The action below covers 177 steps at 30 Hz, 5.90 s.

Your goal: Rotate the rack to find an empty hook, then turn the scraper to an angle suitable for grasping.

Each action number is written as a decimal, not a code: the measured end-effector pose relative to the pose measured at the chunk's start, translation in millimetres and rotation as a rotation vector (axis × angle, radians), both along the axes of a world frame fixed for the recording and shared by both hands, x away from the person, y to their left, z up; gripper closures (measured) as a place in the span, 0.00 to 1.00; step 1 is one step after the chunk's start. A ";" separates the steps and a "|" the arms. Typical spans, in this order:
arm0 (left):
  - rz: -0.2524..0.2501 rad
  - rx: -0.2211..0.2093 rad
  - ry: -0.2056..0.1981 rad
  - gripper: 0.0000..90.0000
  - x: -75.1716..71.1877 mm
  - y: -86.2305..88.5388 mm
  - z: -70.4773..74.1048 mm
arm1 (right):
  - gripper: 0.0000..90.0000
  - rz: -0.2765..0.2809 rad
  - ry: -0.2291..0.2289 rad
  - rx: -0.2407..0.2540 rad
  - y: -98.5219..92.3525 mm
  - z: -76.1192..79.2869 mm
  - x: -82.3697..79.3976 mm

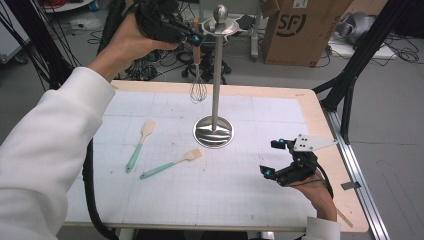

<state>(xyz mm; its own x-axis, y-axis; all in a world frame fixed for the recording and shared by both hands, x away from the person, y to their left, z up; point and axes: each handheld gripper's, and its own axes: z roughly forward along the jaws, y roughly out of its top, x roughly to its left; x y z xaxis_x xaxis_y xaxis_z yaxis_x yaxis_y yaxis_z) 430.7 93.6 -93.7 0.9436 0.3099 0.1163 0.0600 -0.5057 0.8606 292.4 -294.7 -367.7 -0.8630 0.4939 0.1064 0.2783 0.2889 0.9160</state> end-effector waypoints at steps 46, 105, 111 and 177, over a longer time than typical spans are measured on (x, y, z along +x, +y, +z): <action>0.063 0.023 -0.021 0.45 -58.2 67.4 -47.3 | 0.00 -0.019 -0.001 0.001 -3.2 1.8 -4.4; 0.058 -0.040 0.022 0.02 -106.7 148.9 -185.0 | 0.00 -0.031 0.001 -0.021 -3.1 1.7 -1.7; 0.074 -0.026 0.025 0.02 -105.2 152.5 -196.0 | 0.00 -0.034 0.004 -0.020 -3.5 1.6 -1.3; 0.050 0.422 0.337 1.00 -74.8 141.0 -315.5 | 0.00 -0.040 0.010 -0.015 -9.0 -0.5 -2.5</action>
